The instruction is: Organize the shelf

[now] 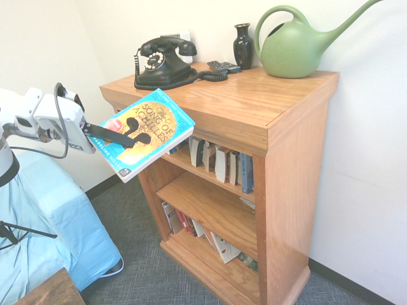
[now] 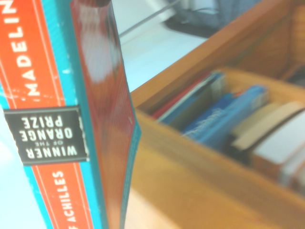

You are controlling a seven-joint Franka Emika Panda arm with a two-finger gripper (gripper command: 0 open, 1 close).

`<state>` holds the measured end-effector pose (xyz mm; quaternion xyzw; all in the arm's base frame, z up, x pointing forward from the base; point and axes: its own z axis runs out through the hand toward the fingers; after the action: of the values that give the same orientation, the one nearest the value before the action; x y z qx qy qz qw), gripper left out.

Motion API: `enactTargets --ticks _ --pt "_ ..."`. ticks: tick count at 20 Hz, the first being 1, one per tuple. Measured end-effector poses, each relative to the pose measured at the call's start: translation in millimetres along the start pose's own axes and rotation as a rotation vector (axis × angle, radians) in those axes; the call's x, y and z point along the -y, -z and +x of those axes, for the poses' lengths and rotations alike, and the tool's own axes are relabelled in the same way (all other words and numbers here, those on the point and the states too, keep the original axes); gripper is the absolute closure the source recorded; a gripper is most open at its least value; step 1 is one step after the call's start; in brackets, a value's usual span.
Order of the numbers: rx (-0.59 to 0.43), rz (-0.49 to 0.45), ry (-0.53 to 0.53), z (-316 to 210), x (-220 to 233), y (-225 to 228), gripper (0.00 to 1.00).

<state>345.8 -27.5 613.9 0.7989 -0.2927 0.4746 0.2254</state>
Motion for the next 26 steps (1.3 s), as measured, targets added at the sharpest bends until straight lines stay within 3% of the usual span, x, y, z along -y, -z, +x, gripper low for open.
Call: enactTargets --ticks 6,14,26 --pt "0.140 0.147 -0.099 -55.1 10.2 9.1 1.00" --pt "0.276 0.354 -0.152 -109.5 72.8 43.4 1.00" --pt "0.342 0.514 -0.158 -149.6 115.5 -31.9 1.00"
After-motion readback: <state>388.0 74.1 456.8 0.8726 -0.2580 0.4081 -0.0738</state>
